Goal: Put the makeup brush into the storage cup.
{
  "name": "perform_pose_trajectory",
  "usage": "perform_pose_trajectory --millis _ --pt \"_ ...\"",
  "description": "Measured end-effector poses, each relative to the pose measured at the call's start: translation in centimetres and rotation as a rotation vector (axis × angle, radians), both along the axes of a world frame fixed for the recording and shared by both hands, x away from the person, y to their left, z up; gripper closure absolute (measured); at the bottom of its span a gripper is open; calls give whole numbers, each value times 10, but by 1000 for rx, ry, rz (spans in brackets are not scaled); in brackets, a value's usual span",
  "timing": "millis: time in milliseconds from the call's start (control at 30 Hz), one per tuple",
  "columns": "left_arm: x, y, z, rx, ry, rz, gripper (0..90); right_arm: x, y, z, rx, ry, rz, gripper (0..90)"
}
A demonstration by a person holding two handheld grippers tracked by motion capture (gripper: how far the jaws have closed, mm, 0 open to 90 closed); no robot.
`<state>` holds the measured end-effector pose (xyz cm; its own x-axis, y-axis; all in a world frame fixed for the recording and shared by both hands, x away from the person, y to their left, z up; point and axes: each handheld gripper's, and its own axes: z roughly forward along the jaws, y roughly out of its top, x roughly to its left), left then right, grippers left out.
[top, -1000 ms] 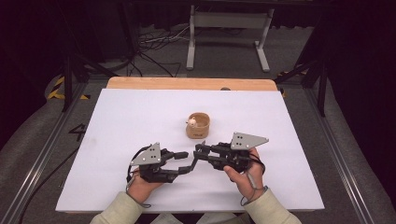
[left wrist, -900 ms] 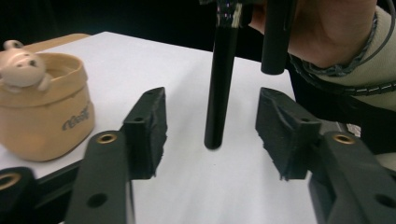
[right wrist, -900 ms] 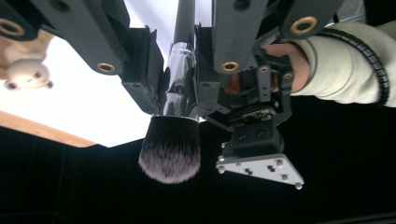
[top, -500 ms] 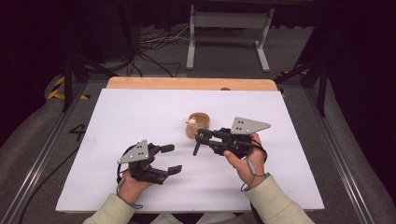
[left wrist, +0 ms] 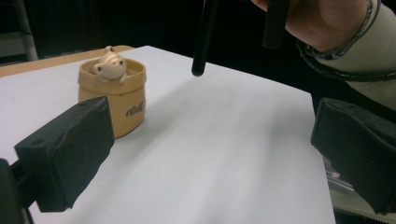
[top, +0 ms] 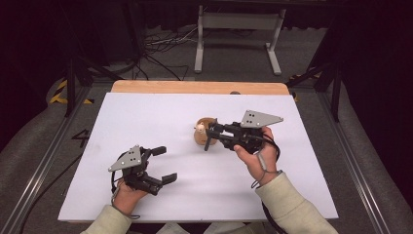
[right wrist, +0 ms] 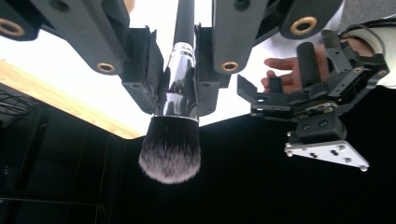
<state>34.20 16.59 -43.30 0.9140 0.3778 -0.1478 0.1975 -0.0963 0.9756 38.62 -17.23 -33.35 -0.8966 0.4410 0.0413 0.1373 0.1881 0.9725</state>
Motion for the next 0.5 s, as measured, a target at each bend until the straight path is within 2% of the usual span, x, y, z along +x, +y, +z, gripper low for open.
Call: perform_pose_trajectory --millis 500 --pt "-8 25 -1 2 11 64 2 24 -2 14 -13 -17 -59 732"
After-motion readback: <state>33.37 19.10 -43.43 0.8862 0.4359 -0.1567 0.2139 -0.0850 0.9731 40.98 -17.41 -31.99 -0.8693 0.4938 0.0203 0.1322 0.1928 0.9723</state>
